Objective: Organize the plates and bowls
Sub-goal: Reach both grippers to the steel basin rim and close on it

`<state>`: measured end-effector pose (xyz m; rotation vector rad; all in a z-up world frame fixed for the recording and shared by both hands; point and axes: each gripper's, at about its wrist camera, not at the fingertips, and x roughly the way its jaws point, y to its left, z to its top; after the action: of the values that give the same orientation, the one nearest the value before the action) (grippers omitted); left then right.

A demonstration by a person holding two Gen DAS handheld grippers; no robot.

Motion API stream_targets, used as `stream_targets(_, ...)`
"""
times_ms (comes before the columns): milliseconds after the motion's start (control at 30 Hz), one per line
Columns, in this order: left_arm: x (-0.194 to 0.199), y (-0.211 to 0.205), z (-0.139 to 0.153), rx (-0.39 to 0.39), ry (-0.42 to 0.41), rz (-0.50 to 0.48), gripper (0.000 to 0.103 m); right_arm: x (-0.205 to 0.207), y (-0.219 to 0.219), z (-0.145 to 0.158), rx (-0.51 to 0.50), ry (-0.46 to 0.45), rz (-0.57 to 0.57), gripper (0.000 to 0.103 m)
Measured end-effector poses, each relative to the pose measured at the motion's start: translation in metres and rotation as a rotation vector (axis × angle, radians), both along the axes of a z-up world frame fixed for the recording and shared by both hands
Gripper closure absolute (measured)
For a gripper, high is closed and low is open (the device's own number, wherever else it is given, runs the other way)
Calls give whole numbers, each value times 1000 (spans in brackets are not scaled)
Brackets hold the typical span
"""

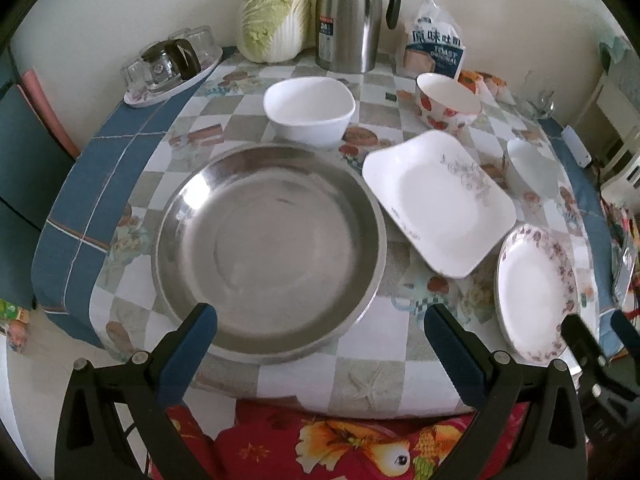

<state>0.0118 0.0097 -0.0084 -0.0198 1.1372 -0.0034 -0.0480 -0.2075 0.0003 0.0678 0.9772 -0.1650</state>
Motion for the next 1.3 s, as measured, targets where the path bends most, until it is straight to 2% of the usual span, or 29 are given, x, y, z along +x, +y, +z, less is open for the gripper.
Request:
stream_targets(100, 10, 5, 8, -14, -19, 18, 0, 7, 4, 2, -8, -1, 17, 0)
stream_targets(200, 25, 13, 18, -104, -25, 34, 0, 16, 6, 9, -7, -13, 24, 0)
stream_targets(267, 33, 16, 25, -122, -40, 65, 0, 25, 7, 14, -1, -21, 29, 0)
stream_targets(367, 46, 24, 38, -122, -102, 118, 0, 41, 9, 22, 1, -28, 26, 0)
stream_targets(500, 63, 27, 49, -103, -168, 140, 0, 65, 10, 30, 16, -42, 15, 0)
stream_targets(800, 91, 32, 58, -39, -286, 191, 0, 109, 13, 33, 33, -38, -11, 0)
stream_targets(967, 101, 41, 57, -64, -328, 225, 0, 130, 12, 27, 63, -37, -31, 0)
stream_targets(1067, 109, 45, 51, -35, -322, 244, 0, 139, 9, 22, 82, -33, -42, 0)
stream_targets(1300, 115, 81, 32, -53, -267, 332, 0, 155, 17, -1, 122, 5, -18, 0)
